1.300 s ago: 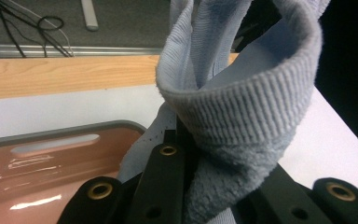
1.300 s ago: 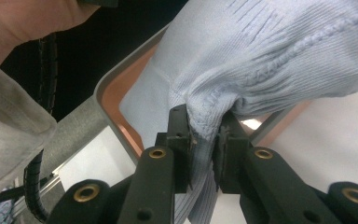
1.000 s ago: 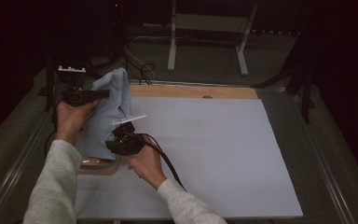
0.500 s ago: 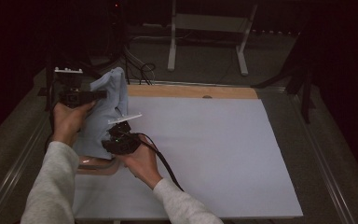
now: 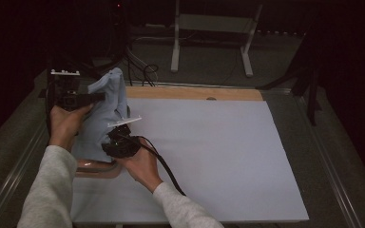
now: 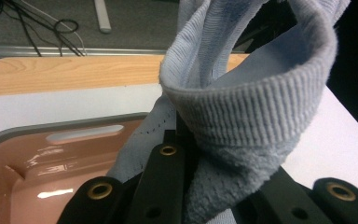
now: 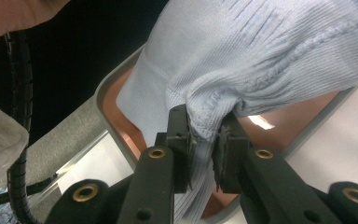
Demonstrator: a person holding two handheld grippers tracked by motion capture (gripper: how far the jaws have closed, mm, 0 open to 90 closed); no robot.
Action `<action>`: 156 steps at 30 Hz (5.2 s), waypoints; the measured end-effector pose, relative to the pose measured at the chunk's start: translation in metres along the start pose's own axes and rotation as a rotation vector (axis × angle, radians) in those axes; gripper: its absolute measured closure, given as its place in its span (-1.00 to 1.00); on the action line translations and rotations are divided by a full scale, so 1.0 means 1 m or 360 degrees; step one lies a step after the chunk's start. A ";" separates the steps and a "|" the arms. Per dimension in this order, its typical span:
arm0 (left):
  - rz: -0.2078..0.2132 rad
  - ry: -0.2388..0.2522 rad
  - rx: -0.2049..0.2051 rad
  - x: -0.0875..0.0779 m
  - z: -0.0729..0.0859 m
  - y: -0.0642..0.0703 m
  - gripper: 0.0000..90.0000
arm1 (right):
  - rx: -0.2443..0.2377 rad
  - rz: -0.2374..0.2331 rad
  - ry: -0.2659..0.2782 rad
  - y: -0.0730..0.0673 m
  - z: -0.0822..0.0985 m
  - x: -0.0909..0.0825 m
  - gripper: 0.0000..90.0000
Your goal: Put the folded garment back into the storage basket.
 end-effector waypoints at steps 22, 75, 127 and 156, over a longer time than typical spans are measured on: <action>-0.0030 -0.0011 -0.0037 -0.004 0.012 -0.017 0.93 | 0.0062 0.0004 -0.0054 -0.002 0.011 0.024 0.74; -0.0296 -0.0050 -0.0101 0.015 0.046 -0.034 -0.64 | 0.0143 -0.0006 -0.0137 0.002 0.033 0.048 0.74; -0.0229 -0.0474 0.0031 0.040 0.117 -0.024 0.40 | -0.0269 0.0173 0.0151 0.034 0.007 0.008 -0.37; -0.0120 -0.0137 0.0174 0.017 0.107 0.013 -0.96 | -0.0216 0.0198 0.0253 0.062 0.011 -0.028 -0.68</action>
Point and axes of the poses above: each handheld gripper's, and its own axes: x roughly forward along the jaws, z roughly out of its underside, y roughly to its right, the point moved 5 cm from there along x, roughly forward along the jaws, and after that the axes turned 2 degrees about y, right-handed, at the moved point
